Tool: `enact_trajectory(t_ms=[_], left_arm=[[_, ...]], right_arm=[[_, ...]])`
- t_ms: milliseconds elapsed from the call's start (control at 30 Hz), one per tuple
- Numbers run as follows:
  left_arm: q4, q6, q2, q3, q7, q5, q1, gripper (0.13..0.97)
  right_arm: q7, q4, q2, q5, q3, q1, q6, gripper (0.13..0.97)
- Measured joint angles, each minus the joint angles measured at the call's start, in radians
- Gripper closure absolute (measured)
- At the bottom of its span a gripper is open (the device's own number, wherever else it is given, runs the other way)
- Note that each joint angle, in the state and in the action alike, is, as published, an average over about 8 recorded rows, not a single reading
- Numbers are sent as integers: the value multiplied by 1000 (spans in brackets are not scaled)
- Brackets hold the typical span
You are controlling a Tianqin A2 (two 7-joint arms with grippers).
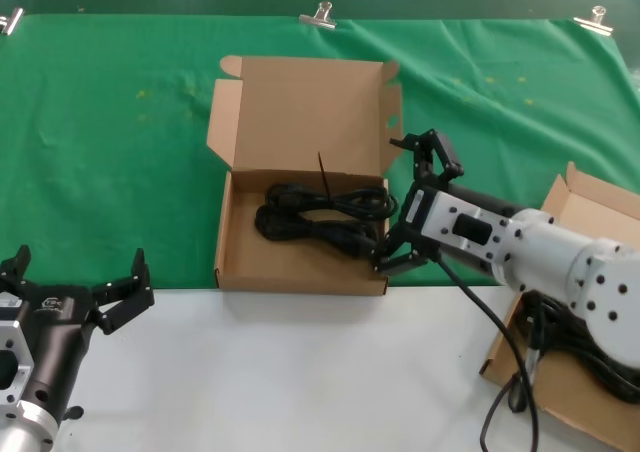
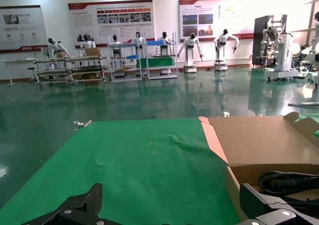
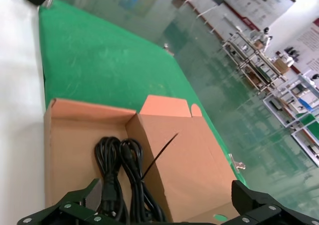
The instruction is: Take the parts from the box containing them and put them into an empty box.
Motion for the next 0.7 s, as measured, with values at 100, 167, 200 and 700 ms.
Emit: enact_trajectory(t_ms=[100,167,200,700], left_arm=[[0,0,0,0,0,0,0,132],[0,0,0,0,0,0,0,132],[0,0,0,0,0,0,0,132],[0,0,0,0,0,0,0,132]], right_arm=[[-6,8,-1,36,11,-26,24,208],[-11,14,-1,61,20,-45,42,186],[-13,16,-1,73,24,-54,50,175],[-46,60,-4,268,86,-198,183,129]])
